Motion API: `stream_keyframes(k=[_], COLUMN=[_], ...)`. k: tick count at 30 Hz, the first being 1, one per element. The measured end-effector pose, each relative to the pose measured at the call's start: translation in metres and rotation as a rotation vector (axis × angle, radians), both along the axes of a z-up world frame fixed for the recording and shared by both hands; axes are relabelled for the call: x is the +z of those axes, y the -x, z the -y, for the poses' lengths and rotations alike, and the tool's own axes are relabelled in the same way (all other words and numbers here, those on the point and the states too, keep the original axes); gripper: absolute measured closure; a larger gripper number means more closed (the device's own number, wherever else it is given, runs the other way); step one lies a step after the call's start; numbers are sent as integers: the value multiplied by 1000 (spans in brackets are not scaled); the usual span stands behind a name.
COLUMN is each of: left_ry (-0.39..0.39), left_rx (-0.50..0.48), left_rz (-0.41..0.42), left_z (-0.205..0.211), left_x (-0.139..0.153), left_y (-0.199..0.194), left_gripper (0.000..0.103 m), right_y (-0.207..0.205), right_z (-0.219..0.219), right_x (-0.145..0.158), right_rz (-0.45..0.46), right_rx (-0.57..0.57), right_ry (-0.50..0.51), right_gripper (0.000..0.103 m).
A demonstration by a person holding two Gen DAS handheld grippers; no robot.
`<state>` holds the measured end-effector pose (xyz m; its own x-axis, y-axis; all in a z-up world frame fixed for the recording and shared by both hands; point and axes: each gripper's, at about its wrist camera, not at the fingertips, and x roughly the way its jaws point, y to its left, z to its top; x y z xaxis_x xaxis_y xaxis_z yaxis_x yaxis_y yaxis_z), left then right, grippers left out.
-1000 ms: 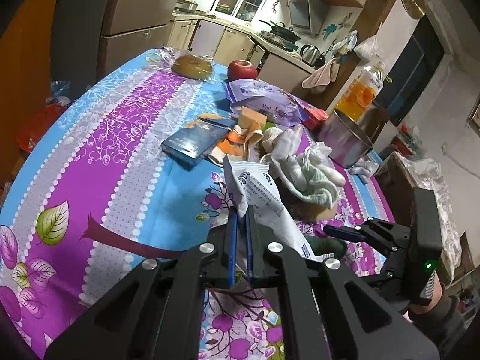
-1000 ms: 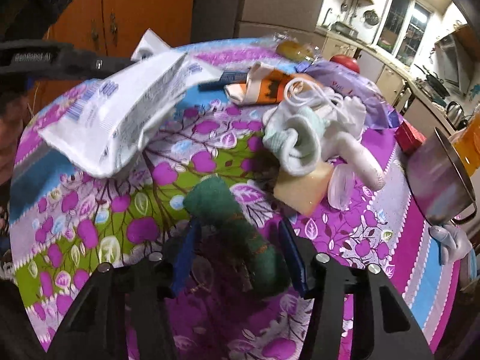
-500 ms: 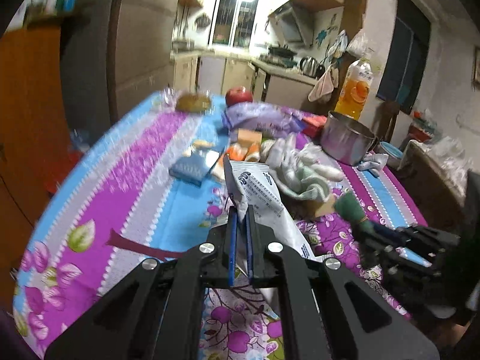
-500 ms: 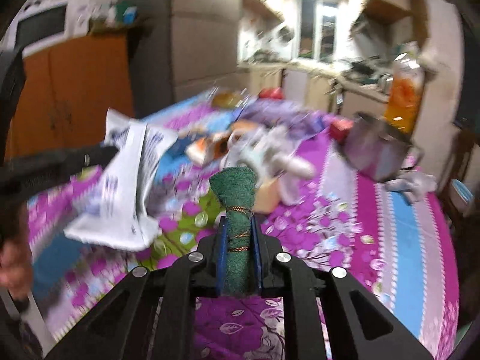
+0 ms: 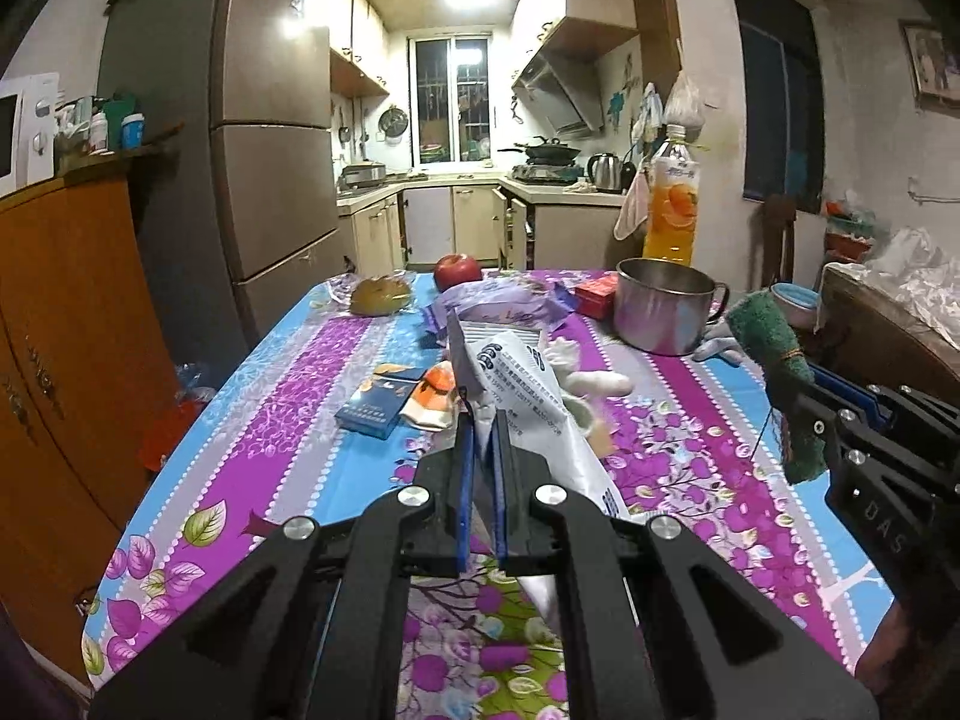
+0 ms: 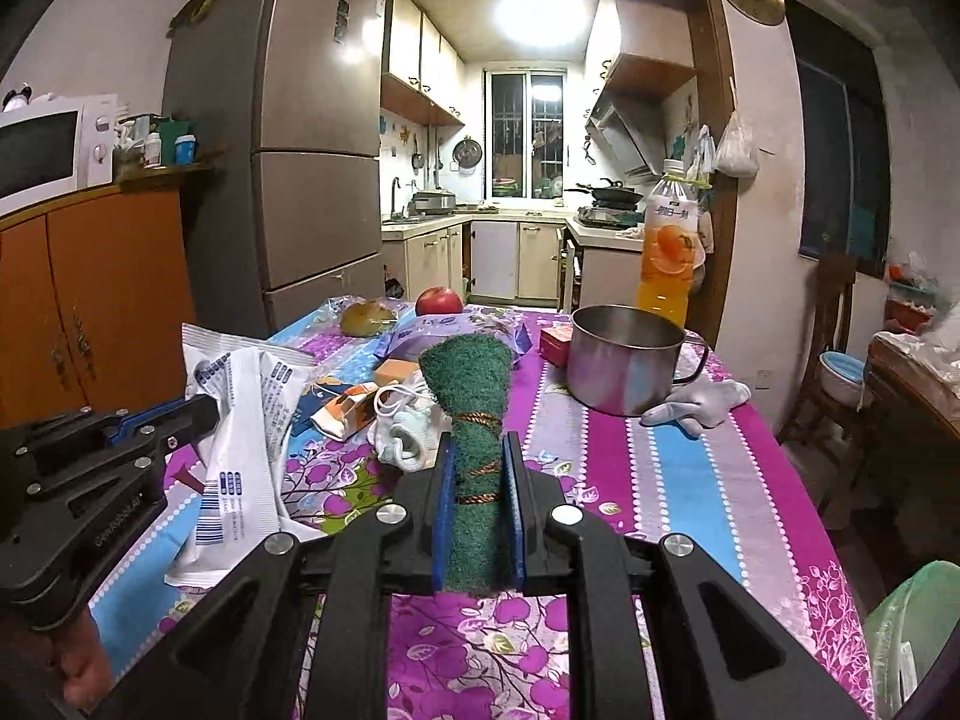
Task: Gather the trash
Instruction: 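Carry the white wrapper and green cloth in both grippers over the green bin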
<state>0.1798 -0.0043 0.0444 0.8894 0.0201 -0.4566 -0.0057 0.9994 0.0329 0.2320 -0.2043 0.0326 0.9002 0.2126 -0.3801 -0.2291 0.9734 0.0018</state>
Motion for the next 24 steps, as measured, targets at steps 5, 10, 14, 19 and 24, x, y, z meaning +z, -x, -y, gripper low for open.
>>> stream_keyframes(k=[5, 10, 14, 19, 24], left_ry=[1, 0, 0, -8, -11], left_rx=[-16, -36, -70, -126, -200], left_rz=[4, 15, 23, 36, 47], left_z=[9, 21, 40, 71, 109], left_x=[2, 7, 12, 17, 22], left_y=[2, 4, 3, 4, 5], left_gripper=[99, 99, 99, 99, 99], right_y=[10, 20, 26, 35, 47], right_z=[8, 20, 39, 70, 109], right_x=[4, 10, 16, 23, 29], right_rz=[8, 16, 22, 29, 29], right_rx=[-22, -52, -95, -159, -235], right_ry=[4, 4, 3, 3, 9], right_gripper=[87, 87, 87, 87, 87])
